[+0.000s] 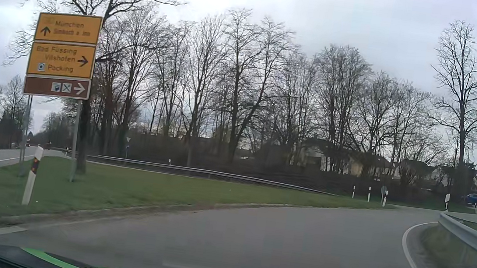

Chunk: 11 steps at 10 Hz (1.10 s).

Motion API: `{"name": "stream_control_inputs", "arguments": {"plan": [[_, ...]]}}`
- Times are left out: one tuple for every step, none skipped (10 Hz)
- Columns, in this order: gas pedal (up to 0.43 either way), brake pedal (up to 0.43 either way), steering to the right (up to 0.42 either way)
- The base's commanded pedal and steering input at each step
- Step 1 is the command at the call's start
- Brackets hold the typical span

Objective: Follow the waypoints while adhering to traffic rules and regulations

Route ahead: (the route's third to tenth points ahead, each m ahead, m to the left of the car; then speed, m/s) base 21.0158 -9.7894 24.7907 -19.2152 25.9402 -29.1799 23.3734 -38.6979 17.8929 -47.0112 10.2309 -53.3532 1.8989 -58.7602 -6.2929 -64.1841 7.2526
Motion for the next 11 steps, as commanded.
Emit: {"name": "stream_control_inputs", "arguments": {"plan": [[0.000,0.091,0.157],[0.000,0.085,0.160],[0.000,0.079,0.163],[0.000,0.073,0.167],[0.000,0.067,0.169],[0.000,0.061,0.173],[0.000,0.061,0.178],[0.000,0.061,0.183],[0.000,0.055,0.190],[0.000,0.049,0.196],[0.000,0.043,0.200]]}}
